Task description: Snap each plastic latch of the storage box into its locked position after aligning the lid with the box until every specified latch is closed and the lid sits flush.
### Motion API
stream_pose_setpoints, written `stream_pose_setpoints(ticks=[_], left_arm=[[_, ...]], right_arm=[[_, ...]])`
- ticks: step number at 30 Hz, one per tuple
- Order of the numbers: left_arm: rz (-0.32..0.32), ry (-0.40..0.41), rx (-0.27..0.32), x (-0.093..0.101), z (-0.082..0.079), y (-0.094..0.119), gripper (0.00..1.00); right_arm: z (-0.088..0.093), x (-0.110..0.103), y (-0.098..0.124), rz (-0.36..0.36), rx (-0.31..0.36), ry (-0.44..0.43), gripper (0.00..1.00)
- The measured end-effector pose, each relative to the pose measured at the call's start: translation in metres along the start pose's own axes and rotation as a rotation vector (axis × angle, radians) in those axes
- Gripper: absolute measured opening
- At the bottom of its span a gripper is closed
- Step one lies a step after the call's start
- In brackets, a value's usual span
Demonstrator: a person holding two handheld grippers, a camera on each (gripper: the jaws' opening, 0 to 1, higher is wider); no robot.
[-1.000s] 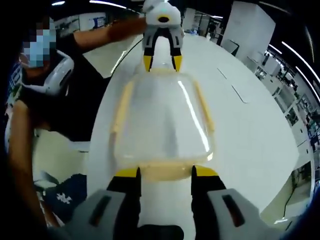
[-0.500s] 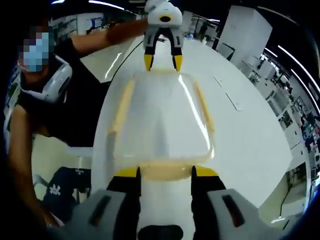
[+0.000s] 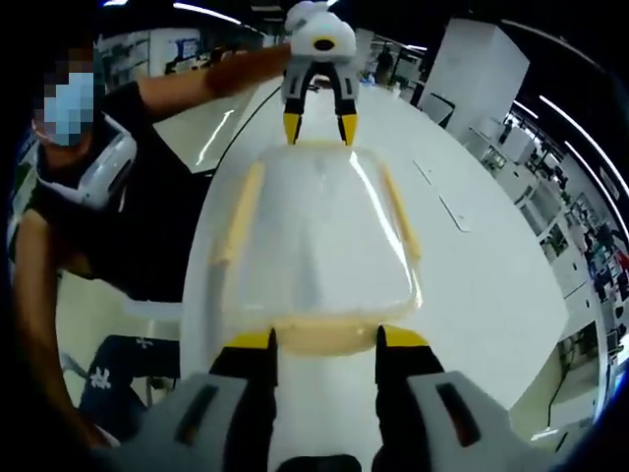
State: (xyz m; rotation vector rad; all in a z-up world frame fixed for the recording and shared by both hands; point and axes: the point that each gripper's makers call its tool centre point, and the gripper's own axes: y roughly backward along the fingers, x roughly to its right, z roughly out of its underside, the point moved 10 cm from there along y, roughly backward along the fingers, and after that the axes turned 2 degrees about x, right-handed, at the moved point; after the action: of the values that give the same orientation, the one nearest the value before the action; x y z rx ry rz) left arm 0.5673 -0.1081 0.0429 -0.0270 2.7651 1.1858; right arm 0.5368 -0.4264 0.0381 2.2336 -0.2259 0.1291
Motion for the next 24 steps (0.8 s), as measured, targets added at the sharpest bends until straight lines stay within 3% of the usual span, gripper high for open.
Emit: stream_pose_setpoints(ticks=[16, 24], left_arm=[[0.01, 0.006, 0.02, -0.005, 0.016, 0.012, 0.37], [0.013, 0.017, 0.041, -0.004, 0.024, 0.016, 0.37]], right_arm=[[-0.005, -0.004, -0.021, 0.0, -0.018, -0.031, 0.36], [-0.013, -0.004, -0.019, 0.006, 0.002, -0.032, 0.36]])
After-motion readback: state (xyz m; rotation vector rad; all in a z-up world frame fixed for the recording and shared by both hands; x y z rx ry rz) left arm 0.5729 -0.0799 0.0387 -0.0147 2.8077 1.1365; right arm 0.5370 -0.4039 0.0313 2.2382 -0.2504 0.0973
